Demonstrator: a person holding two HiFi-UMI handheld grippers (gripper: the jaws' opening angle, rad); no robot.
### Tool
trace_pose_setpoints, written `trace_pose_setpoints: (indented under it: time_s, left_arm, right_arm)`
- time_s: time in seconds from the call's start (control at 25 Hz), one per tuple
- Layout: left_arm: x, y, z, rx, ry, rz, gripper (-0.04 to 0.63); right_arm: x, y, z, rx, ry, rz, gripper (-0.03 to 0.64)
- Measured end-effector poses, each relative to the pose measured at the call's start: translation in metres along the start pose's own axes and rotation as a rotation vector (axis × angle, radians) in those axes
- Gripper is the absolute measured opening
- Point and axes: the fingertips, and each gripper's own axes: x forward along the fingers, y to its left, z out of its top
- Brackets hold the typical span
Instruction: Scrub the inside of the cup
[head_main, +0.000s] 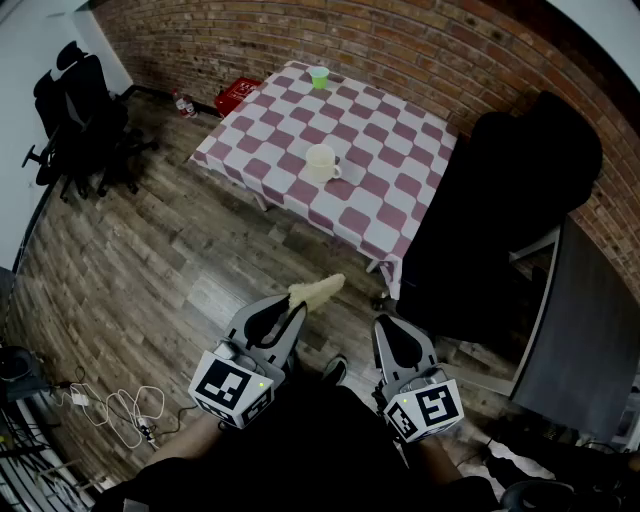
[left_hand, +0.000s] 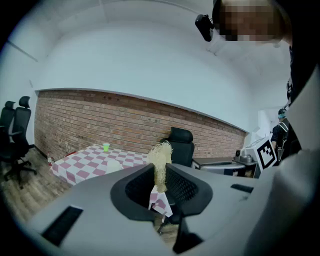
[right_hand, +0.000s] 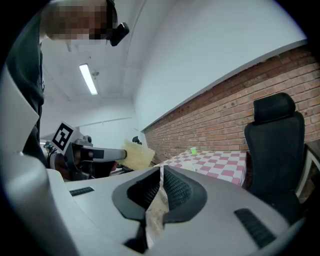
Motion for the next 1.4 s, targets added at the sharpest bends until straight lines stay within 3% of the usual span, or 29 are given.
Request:
trace_pose_setpoints:
  time_s: [0.32, 0.56, 1.0, 1.4]
  left_arm:
    - [-0.027, -0.007, 0.006, 0.01, -0.036, 0.018, 0.072]
    - [-0.035, -0.001, 0.007, 0.025, -0.031, 0.059, 0.072]
    - [-0.035, 0.084, 0.031, 0.113, -0.04, 0.207, 0.072]
    - [0.016, 0.186, 0.061, 0.113, -0.05, 0.067, 0.072]
  right_arm:
    - [-0.013, 0.024, 0.007, -0.038, -0.018, 0.015, 0.044]
    - [-0.015, 0.029, 0.008, 0.0, -0.035, 0.032, 0.044]
    - [0.011, 0.011, -0.007, 0.034, 0.013, 0.013, 0.046]
    - [0.119, 0.001, 0.008, 0.077, 0.029, -0.122, 0.046]
